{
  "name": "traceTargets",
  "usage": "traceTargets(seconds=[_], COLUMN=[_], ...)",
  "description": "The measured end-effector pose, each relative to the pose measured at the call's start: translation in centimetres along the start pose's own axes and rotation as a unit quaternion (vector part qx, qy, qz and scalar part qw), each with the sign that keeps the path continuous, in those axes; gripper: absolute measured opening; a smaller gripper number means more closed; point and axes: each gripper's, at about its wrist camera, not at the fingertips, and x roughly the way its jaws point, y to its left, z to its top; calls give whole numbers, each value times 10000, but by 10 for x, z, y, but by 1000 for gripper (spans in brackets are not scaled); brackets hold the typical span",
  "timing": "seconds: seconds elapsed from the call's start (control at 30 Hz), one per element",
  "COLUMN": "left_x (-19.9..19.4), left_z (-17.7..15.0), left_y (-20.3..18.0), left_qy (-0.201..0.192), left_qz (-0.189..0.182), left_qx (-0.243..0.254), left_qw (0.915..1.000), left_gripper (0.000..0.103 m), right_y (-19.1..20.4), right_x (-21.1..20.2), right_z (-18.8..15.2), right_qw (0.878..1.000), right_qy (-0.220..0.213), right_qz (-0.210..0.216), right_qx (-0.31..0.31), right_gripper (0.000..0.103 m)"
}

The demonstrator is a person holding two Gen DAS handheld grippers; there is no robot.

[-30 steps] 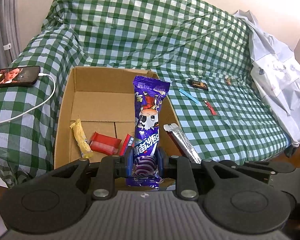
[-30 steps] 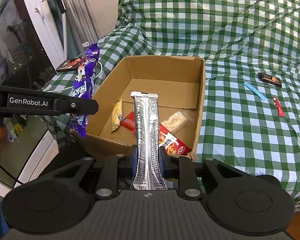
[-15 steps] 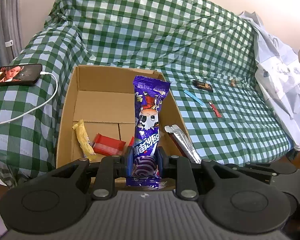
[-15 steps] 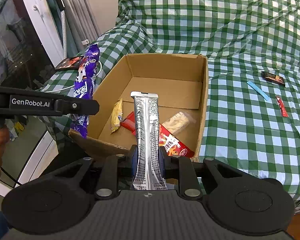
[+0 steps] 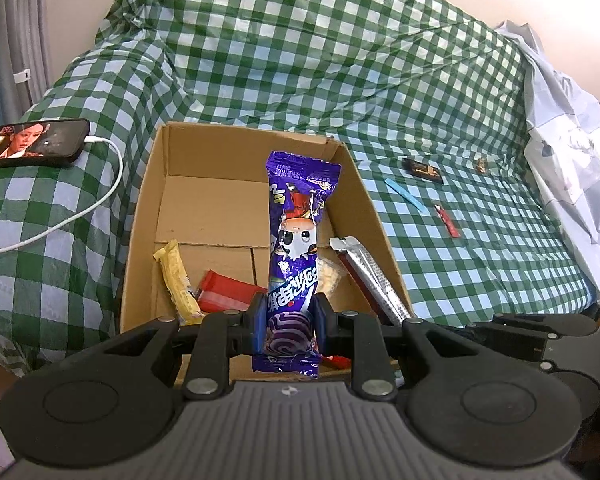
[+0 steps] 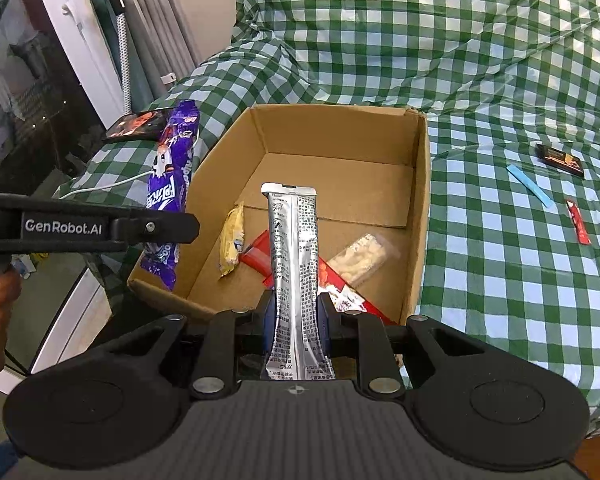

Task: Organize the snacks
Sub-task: 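Carry the purple pack and silver pack over the box with both tools, then open both tools to drop the purple and silver packs into the box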

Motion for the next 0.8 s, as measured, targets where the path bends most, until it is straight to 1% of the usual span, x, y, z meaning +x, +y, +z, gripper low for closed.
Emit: traceTargets(seconds=[0.3, 0.6, 0.8], left_x=[18, 45, 68], left_z=[10, 18, 22], left_y=[14, 31, 33], left_qy=[73, 264, 429], left_qz=[63, 165, 246], left_qx=[-64, -126, -156], left_qw=[9999, 9994, 9987], left_gripper=[26, 26, 26], right_y=[-1, -9, -17], right_x=[21, 47, 69], right_z=[14, 25, 29], right_qw=[10000, 9996, 9990], right_qy=[83, 246, 407], right_qz=[-47, -82, -78], right_qx=[24, 99, 151], right_gripper=[23, 23, 23])
